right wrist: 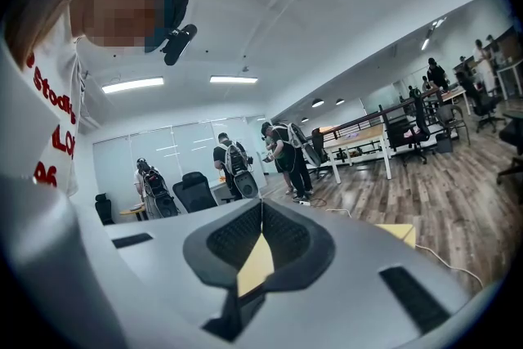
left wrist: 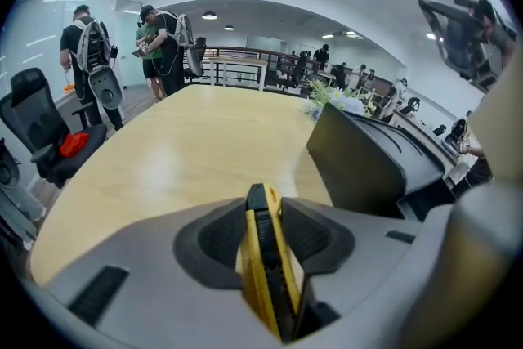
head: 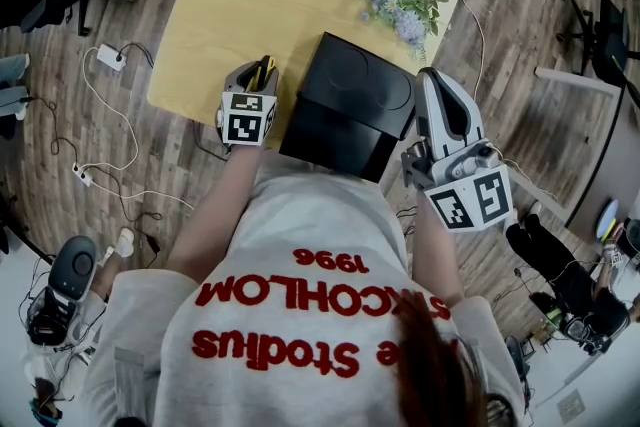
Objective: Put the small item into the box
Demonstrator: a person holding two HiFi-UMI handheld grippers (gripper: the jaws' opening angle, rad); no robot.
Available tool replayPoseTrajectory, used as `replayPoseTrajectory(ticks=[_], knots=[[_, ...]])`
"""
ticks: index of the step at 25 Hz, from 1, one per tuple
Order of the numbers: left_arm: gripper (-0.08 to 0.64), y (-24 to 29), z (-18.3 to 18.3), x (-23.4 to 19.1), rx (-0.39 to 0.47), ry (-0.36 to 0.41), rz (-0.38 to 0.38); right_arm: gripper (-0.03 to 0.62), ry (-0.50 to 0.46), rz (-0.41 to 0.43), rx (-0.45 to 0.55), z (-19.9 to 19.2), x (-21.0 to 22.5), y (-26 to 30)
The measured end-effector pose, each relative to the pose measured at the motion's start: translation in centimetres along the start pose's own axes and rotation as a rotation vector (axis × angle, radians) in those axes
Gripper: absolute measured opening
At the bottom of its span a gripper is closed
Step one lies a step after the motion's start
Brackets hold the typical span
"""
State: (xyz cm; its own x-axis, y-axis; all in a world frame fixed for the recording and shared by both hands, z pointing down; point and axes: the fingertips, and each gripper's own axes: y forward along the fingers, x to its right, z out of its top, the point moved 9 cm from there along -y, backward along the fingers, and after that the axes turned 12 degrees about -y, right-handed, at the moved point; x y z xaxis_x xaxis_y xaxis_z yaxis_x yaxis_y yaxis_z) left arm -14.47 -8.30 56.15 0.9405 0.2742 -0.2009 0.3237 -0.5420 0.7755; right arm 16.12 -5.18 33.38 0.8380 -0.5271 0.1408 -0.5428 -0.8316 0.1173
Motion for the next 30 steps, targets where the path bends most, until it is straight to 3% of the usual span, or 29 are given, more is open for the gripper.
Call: replayPoseTrajectory(ticks=[5, 11, 30], knots=[[0.14, -0.4, 0.0, -0.6, 0.019, -0.025, -0.078, 0.006, -0.007, 0.004, -0.004, 0.2, 0.0, 0.2], [0.138, -2.0, 1.2, -1.2, 0.131, -0.037, -0.157, 0.006, -0.016, 0.005, 0.008, 0.7, 0.0, 0.5], [0.137, -7.7, 3.5, 0.0, 0.406, 0.079, -0.351, 0.006, -0.055, 0.009, 0.052, 2.5, -0.8, 1.2]])
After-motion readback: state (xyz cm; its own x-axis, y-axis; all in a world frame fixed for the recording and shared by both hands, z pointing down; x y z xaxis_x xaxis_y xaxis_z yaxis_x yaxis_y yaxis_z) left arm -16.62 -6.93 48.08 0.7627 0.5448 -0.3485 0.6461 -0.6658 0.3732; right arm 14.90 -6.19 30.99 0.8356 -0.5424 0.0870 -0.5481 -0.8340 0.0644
